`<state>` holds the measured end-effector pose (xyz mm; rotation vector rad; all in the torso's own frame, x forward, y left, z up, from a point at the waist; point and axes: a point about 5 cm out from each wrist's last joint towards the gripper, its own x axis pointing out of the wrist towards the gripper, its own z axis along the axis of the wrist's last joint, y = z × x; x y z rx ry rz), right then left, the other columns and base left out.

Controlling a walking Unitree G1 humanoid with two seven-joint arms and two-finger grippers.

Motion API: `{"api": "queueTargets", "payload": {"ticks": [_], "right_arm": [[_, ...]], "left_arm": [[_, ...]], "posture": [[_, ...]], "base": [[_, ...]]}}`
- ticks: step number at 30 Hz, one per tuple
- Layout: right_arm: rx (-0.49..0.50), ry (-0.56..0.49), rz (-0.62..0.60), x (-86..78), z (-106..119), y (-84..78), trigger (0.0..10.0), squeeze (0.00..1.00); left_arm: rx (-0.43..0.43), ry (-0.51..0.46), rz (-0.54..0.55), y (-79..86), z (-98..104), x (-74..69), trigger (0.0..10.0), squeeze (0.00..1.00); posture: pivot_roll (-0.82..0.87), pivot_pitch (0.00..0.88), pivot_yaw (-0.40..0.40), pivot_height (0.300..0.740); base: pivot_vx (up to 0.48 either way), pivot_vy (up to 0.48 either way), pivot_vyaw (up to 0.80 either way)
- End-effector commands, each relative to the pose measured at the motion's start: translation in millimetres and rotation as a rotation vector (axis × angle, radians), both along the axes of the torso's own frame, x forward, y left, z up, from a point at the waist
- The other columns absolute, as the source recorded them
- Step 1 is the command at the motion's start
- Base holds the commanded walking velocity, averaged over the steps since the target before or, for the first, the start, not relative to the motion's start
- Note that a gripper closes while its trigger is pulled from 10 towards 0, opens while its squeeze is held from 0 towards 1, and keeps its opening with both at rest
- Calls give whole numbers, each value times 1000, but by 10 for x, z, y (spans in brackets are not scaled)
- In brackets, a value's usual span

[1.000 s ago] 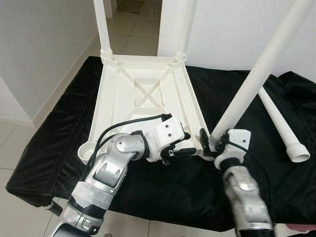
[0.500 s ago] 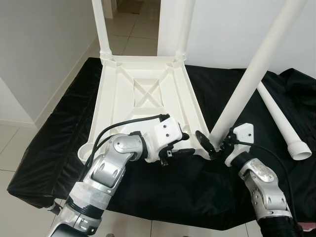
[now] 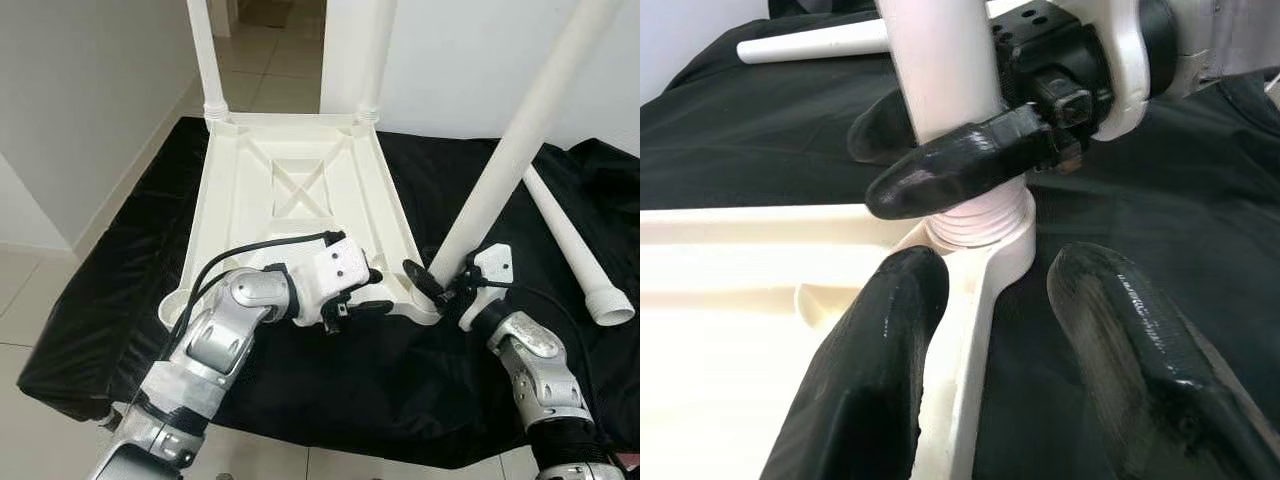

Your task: Building children table

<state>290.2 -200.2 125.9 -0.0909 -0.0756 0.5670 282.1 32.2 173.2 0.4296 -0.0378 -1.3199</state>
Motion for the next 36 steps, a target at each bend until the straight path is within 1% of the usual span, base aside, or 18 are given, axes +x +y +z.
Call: {"api": "queueTargets", "payload": {"ticks": [1,2,3,4,5,12,14,16,18,19,20,21,22,23,24,25,27,36], "right_arm": [[-1,43,14,-32,-96,-7,0,0],[-1,43,14,-32,-96,-7,0,0],[-3,42,12,-28,-101,-12,3843,0],[-3,42,12,-28,-101,-12,3843,0],[4,42,13,-25,-96,-15,10000,0],[62,25,-49,-45,-50,-21,10000,0],[73,12,-251,-73,-63,-53,10000,0],[73,12,-251,-73,-63,-53,10000,0],[102,38,-531,-135,-127,-58,10000,0],[102,38,-531,-135,-127,-58,10000,0],[133,54,-693,-183,-163,-29,10000,0],[133,54,-693,-183,-163,-29,10000,0],[141,67,-799,-217,-182,19,10000,0],[141,67,-799,-217,-182,19,10000,0],[186,74,-880,-219,-167,139,10000,0],[186,74,-880,-219,-167,139,10000,0],[222,70,-879,-158,-113,330,10000,0],[204,29,-823,-155,-46,365,10000,0]], "left_arm": [[-5,-9,-11,-30,12,2,10000,0],[-5,-9,-11,-30,12,2,10000,0],[-8,-9,-9,-31,22,6,10000,0],[-8,-9,-9,-31,22,6,10000,0],[-10,-10,-8,-29,28,10,10000,0],[-7,-11,-5,-17,5,5,10000,0],[-8,-10,4,-2,2,7,10000,0],[-8,-10,4,-2,2,7,10000,0],[-9,-7,15,15,-4,22,10000,0],[-9,-7,15,15,-4,22,10000,0],[-9,-2,20,16,-9,15,10000,0],[-9,-2,20,16,-9,15,10000,0],[-11,3,22,18,-11,2,10000,0],[-11,3,22,18,-11,2,10000,0],[-10,9,19,24,-24,-35,10000,0],[-10,9,19,24,-24,-35,10000,0],[-4,18,20,41,-52,-75,10000,0],[-5,31,51,84,-75,-86,10000,0]], "posture": [[-104,0,3,740],[-104,0,3,740],[-105,0,3,740],[-105,0,3,740],[-107,0,4,740],[-107,0,4,740],[-101,0,-1,740],[-101,0,-1,740],[-103,0,3,740],[-103,0,3,740],[-97,0,-1,740],[-97,0,-1,740],[-96,0,1,740],[-96,0,1,740],[-88,0,1,740],[-88,0,1,740],[-78,0,-5,740],[-61,0,-21,740]], "base": [[0,0,0],[0,0,0],[0,0,0],[0,0,0],[0,0,0],[0,0,0],[0,0,0],[0,0,0],[0,0,0],[0,0,0],[0,0,0],[0,0,0],[0,0,0],[0,0,0],[0,0,0],[0,0,0],[0,0,0],[0,0,0]]}}
